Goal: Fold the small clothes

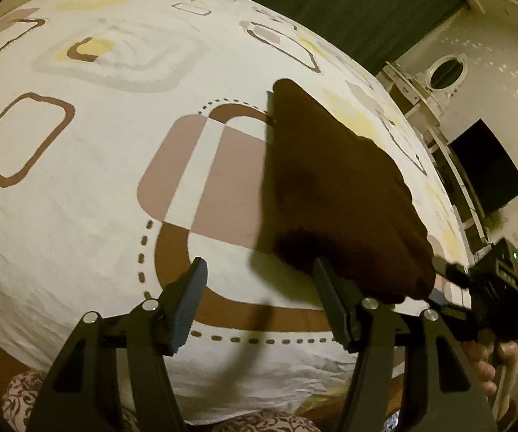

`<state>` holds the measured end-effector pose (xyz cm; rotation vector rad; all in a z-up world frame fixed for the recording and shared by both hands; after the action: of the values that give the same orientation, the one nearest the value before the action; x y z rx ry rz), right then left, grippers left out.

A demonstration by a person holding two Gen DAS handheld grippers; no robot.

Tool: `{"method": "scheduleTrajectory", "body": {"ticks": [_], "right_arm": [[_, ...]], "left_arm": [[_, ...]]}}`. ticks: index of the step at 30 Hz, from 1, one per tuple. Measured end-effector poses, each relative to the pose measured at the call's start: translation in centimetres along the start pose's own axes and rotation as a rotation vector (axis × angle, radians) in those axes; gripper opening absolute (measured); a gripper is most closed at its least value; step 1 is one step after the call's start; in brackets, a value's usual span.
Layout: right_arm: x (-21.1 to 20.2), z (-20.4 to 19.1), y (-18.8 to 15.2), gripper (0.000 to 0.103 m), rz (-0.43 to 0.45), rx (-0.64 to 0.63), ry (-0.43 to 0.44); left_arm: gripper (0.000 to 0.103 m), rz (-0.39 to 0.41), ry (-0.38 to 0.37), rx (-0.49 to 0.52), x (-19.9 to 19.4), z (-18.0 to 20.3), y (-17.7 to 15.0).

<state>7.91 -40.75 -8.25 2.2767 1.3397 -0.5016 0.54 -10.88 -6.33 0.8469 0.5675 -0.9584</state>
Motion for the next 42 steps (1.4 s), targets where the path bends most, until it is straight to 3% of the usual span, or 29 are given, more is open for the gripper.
{"method": "scheduleTrajectory", "body": {"ticks": [1,3,4,10,14,18,22,25,27,29,33,35,39,42], "right_arm": [[0.1,-0.3,0.2,0.037,0.008,-0.012,-0.011],[0.6,-1.4,0.8,0.011,0.008,-0.051,-0.040],[0.7,-2.0,1.1,0.005,0.000,-0.068,-0.041],[0.1,-5.7,3.1,0.005,0.055,-0.126,0.011],[-0.4,-7.9,4.4,0.005,0.072,-0.173,0.042],[-0.4,-9.1,5.2,0.005,0.071,-0.197,0.065],[-0.6,-9.9,5.8,0.005,0.055,-0.221,0.087],[-1.1,-10.5,6.2,0.004,0.049,-0.252,0.091],[-1.4,-10.6,6.4,0.004,0.046,-0.266,0.087],[-1.4,-10.6,6.6,0.004,0.043,-0.266,0.084],[-1.2,-9.8,6.5,0.005,0.042,-0.251,0.089],[-1.0,-9.4,6.4,0.005,0.042,-0.241,0.096],[-0.6,-9.0,6.1,0.005,0.035,-0.232,0.105],[-0.3,-8.7,6.0,0.005,0.036,-0.223,0.106]], "left_arm": [[0.061,-0.002,-0.002,0.007,-0.1,0.1,-0.2],[0.061,0.000,-0.006,0.019,-0.2,0.4,-0.5],[0.061,0.002,-0.006,0.030,-0.2,0.6,-0.7],[0.061,0.028,0.006,0.148,-0.2,2.8,-2.0],[0.061,0.056,0.011,0.342,-0.1,6.3,-4.3],[0.063,0.127,0.044,0.602,0.8,11.2,-7.0],[0.065,0.145,0.054,0.727,3.0,14.8,-7.6],[0.065,0.209,0.098,0.820,4.4,16.3,-7.9],[0.066,0.272,0.165,0.858,5.3,16.4,-7.4],[0.066,0.287,0.226,0.826,5.9,15.9,-6.3],[0.066,0.252,0.327,0.666,6.3,12.9,-4.0],[0.066,0.274,0.301,0.595,4.8,11.1,-3.8],[0.066,0.316,0.303,0.556,2.7,8.7,-3.8],[0.066,0.341,0.269,0.415,1.0,6.6,-2.3]]}}
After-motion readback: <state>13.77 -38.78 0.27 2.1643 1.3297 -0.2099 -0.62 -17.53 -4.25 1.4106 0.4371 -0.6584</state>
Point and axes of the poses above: each gripper's, at about its wrist camera, not at the fingertips, and x roughly the way its jaws point, z to its right, y to its top, the point moved 1 cm from there along x, roughly the way its jaws point, and after that the axes turned 11 degrees about -x, right-handed, at the moved point
